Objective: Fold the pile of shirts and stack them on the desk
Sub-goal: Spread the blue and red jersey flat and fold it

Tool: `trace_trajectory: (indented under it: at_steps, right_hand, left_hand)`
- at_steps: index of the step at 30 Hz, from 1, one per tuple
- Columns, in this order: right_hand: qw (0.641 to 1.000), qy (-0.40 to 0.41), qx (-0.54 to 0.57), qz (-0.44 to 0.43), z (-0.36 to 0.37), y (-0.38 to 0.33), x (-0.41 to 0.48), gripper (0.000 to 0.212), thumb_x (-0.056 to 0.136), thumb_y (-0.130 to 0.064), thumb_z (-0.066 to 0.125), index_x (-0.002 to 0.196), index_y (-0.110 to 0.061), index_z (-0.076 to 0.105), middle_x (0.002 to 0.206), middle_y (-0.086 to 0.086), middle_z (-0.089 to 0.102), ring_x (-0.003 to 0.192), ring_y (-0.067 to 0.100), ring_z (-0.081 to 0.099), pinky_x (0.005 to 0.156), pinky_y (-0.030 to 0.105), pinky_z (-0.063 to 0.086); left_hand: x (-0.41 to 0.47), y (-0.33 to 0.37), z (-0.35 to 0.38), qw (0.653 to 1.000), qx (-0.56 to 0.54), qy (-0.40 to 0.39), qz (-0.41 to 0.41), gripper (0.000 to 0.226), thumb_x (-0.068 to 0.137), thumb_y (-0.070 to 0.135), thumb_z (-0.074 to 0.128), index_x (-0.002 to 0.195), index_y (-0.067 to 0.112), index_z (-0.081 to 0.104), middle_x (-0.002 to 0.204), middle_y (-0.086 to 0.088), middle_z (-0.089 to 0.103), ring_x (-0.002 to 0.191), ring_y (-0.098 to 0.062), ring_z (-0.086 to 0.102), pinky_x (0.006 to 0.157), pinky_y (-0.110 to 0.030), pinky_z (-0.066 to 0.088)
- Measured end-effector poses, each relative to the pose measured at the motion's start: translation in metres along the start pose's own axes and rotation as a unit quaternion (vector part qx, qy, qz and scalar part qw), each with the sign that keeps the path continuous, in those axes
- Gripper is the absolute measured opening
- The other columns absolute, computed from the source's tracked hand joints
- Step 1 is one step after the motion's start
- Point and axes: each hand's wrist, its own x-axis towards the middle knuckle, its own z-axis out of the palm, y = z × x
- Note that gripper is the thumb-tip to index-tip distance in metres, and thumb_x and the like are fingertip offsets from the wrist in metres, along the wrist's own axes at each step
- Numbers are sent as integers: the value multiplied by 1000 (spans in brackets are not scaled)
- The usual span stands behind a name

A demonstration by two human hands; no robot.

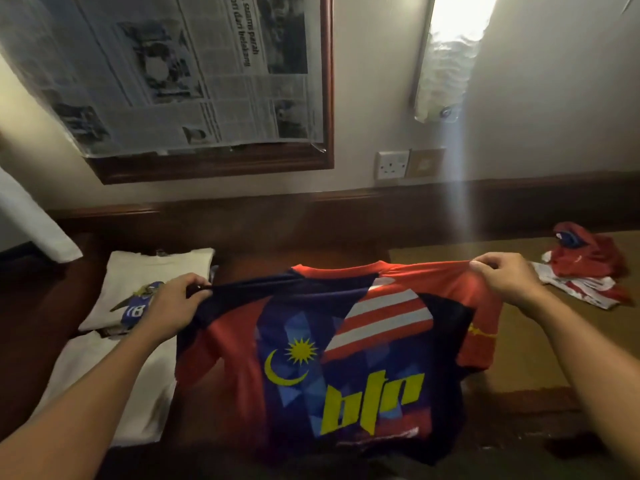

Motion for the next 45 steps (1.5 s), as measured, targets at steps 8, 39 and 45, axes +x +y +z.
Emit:
trace_trajectory:
  at_steps: [8, 39, 45]
  right_hand:
    - [997, -41, -34, 49, 46, 3, 118, 15, 96, -30, 68, 100, -20, 78, 102, 4, 73, 98, 21, 64, 79, 30, 45]
    - [919, -155, -316, -180, 277, 92, 164, 70, 99, -65, 22, 161, -38, 1, 170, -2, -13, 156, 25, -11, 123, 59, 1]
    - [959, -84, -210, -171, 260, 86, 169, 56, 103, -43, 34, 151, -17, 45, 158, 13, 37, 143, 35, 37, 115, 53, 30]
  left_hand:
    - [107, 1, 41, 998, 22, -22, -46, 15, 87, 10, 77, 88, 22, 69, 89, 0, 70, 89, -21, 61, 81, -33, 43]
    - [162, -22, 317, 964, 235, -123, 7, 70, 94, 74, 20, 157, 51, -1, 169, 11, -13, 156, -24, -14, 112, -75, 8]
    - [173, -20, 312, 962, 222, -156, -21, 74, 91, 77, 21, 157, 52, 1, 168, 10, -16, 155, -24, -17, 113, -75, 5]
